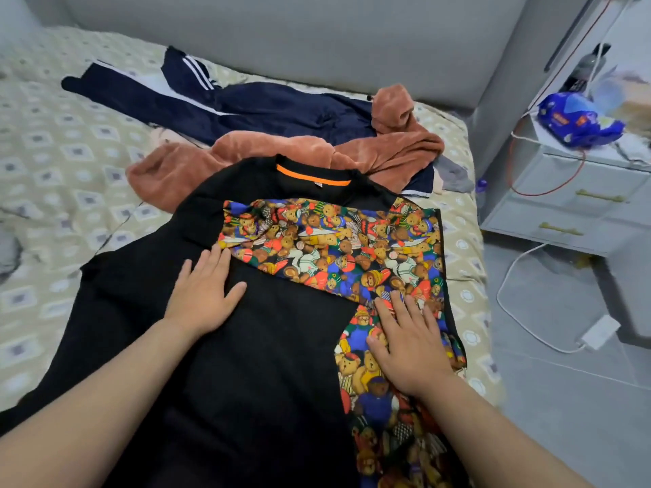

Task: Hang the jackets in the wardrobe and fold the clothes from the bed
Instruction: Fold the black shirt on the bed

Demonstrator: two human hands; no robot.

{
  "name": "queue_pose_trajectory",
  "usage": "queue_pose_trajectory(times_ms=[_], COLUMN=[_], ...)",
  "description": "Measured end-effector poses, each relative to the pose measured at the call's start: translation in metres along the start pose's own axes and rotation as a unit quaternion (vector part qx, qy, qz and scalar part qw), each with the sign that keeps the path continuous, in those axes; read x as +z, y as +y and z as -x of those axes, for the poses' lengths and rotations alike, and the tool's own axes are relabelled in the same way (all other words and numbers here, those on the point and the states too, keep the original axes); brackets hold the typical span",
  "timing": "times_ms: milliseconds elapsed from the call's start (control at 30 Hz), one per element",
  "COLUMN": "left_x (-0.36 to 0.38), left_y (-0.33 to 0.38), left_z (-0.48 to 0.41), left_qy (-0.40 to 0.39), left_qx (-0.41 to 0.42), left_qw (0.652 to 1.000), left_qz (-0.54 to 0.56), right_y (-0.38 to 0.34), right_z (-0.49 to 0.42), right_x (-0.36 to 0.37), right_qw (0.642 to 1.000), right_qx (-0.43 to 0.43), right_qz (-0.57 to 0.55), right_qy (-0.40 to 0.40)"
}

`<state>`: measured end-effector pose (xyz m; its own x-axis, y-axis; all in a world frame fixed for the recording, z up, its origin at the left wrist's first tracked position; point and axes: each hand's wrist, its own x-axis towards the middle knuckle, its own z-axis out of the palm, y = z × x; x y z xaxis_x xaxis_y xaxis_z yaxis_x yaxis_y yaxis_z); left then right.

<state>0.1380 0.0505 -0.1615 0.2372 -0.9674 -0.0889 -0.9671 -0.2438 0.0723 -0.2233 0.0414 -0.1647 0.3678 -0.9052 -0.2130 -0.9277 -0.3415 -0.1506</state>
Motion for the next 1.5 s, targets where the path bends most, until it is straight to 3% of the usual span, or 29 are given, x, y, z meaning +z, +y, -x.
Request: queue_pose_trajectory(times_ms=[133, 300, 433, 567, 700, 767, 867, 933, 967, 1067, 1100, 1267, 1333, 1400, 1433, 1467, 1500], left_x=[0.004, 0.012, 0.006, 0.000, -0.018, -0.024, -0.029, -0.036, -0.040, -0.055, -0.060, -0.065, -0.063, -0.067, -0.073, -0.084, -0.098], left_y=[-0.047, -0.047, -0.046, -0.050, -0.073, -0.086, -0.099, -0.105, -0.112, -0.132, -0.137, -0.143, -0.151, -0.160, -0.163, -0.162, -0.159], left_z=[0.041, 0.050, 0.055, 0.047, 0.050, 0.056, 0.051, 0.043, 0.037, 0.025, 0.020, 0.000, -0.002, -0.009, -0.012, -0.013, -0.011], left_qy=[0.022, 0.109, 0.199, 0.214, 0.275, 0.300, 0.220, 0.149, 0.133, 0.131, 0.127, 0.081, 0.096, 0.163, 0.215, 0.272, 0.333], left_qx=[-0.026, -0.051, -0.155, -0.222, -0.329, -0.355, -0.413, -0.442, -0.456, -0.468, -0.462, -0.474, -0.476, -0.459, -0.438, -0.412, -0.371], left_qw=[0.999, 0.986, 0.940, 0.895, 0.751, 0.713, 0.684, 0.637, 0.590, 0.406, 0.385, 0.425, 0.428, 0.437, 0.455, 0.503, 0.580], left_qz=[0.009, 0.115, 0.231, 0.321, 0.503, 0.525, 0.560, 0.614, 0.652, 0.774, 0.789, 0.767, 0.762, 0.757, 0.745, 0.709, 0.644], right_y=[-0.019, -0.092, -0.156, -0.159, -0.158, -0.159, -0.160, -0.158, -0.158, -0.158, -0.158, -0.159, -0.160, -0.160, -0.159, -0.159, -0.159], right_z=[0.002, -0.019, -0.032, -0.037, -0.041, -0.042, -0.042, -0.042, -0.042, -0.040, -0.040, -0.038, -0.038, -0.037, -0.038, -0.038, -0.039], right_x=[-0.004, -0.004, 0.016, 0.029, 0.030, 0.030, 0.031, 0.032, 0.032, 0.032, 0.032, 0.032, 0.031, 0.031, 0.032, 0.032, 0.033], right_qw=[1.000, 0.996, 0.992, 0.994, 0.995, 0.996, 0.995, 0.995, 0.995, 0.995, 0.995, 0.994, 0.994, 0.994, 0.993, 0.993, 0.993], right_qx=[0.019, -0.079, -0.114, -0.087, -0.078, -0.076, -0.071, -0.069, -0.069, -0.069, -0.070, -0.065, -0.062, -0.063, -0.063, -0.063, -0.063], right_qz=[-0.002, -0.034, -0.056, -0.062, -0.047, -0.043, -0.053, -0.054, -0.054, -0.057, -0.057, -0.070, -0.077, -0.079, -0.079, -0.080, -0.081], right_qy=[0.008, 0.033, 0.025, 0.034, 0.029, 0.034, 0.037, 0.044, 0.047, 0.051, 0.052, 0.057, 0.055, 0.053, 0.053, 0.055, 0.057])
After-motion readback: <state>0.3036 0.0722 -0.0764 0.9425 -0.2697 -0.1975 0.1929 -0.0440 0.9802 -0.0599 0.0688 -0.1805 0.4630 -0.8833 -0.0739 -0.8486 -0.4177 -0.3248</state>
